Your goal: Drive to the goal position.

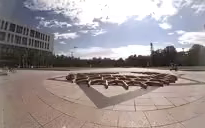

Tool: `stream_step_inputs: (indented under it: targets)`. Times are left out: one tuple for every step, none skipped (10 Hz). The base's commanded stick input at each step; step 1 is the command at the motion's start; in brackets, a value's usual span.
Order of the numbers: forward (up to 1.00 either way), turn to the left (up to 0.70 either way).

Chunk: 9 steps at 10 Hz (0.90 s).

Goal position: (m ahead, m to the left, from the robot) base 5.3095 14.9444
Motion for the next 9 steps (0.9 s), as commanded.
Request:
stream_step_inputs:
  targets:
    - [0.05,0.00]
    - [0.05,-0.01]
    - [0.05,-0.01]
    - [0.05,-0.01]
    - [0.05,-0.01]
    - [0.05,-0.01]
    - [0.05,0.00]
    - [0.05,-0.01]
    - [0.05,0.00]
